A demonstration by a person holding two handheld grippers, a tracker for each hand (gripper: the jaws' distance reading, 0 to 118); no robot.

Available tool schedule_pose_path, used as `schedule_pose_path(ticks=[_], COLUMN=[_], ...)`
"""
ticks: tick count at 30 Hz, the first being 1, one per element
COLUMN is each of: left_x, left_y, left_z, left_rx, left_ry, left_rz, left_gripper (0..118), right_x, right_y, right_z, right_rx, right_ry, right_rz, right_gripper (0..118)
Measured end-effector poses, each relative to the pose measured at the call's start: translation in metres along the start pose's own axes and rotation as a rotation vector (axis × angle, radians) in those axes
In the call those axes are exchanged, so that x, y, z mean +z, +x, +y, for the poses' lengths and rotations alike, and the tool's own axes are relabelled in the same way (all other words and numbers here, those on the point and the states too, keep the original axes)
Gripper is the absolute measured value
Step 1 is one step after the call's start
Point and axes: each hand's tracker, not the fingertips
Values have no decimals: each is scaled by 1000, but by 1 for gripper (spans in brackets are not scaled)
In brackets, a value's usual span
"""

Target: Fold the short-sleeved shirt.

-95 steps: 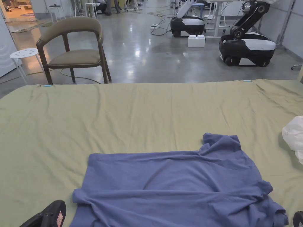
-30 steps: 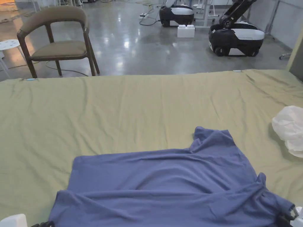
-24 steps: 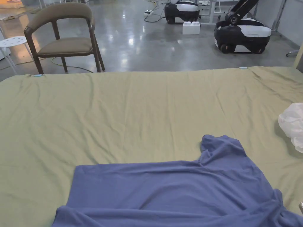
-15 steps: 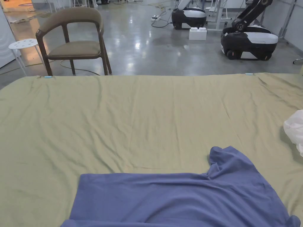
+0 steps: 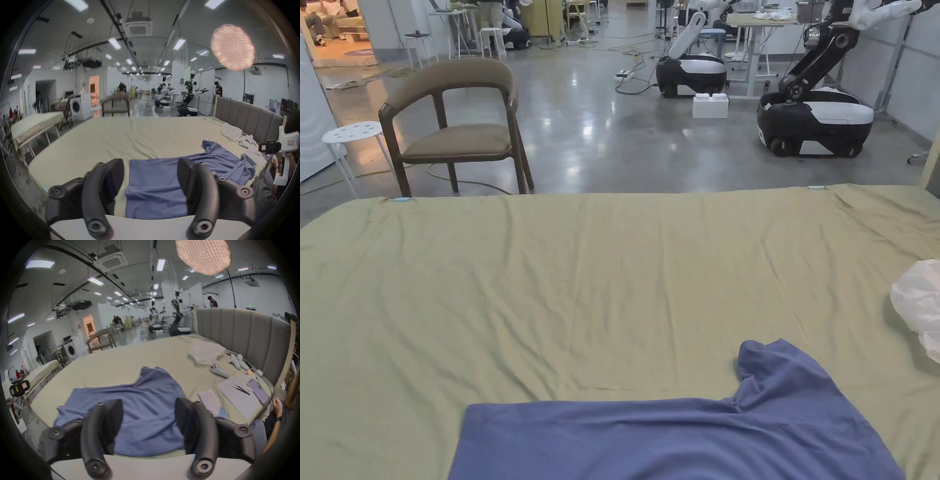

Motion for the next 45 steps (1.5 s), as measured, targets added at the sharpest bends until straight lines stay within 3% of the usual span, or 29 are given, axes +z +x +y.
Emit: schedule_pose_path(ticks=[1,2,3,6,18,21,23,25,29,33,39,41,43,45], left_x=[0,0,0,-1,-26,-53,-85,-127,-227,-301,-348,-348,-348,-344], left_y=[5,11,15,25,26,12,-3,-20,-48,-72,-84,-82,-77,-70], left_z=[5,10,13,15,5,3,-3,-11,-40,-66,-94,-100,-99,-97], left_rx=[-41,-83,-113,-117,18,37,84,114,64,138,186,233,182,112], left_ry=[13,19,14,13,-67,-87,-144,-221,-386,-512,-647,-635,-622,-619], left_rz=[-3,-14,-31,-50,-98,-89,-78,-79,-24,43,91,92,106,111], left_gripper=[52,32,20,0,0,0,13,17,64,64,62,49,39,16], right_x=[2,3,2,1,-14,-18,-24,-27,-28,-21,-5,-4,-6,-13], right_y=[-5,-10,-14,-22,-35,-29,-23,-17,5,22,48,55,60,65], right_z=[2,3,6,6,6,4,-1,-7,-24,-35,-48,-50,-51,-47], right_rx=[5,17,38,82,156,133,99,72,-14,-41,-91,-98,-117,-130], right_ry=[9,16,22,19,-14,-22,-39,-62,-128,-184,-246,-261,-274,-274], right_rz=[21,13,2,23,12,22,28,18,15,-56,-152,-167,-176,-173], right_gripper=[44,15,5,1,0,0,0,0,0,0,0,0,0,0])
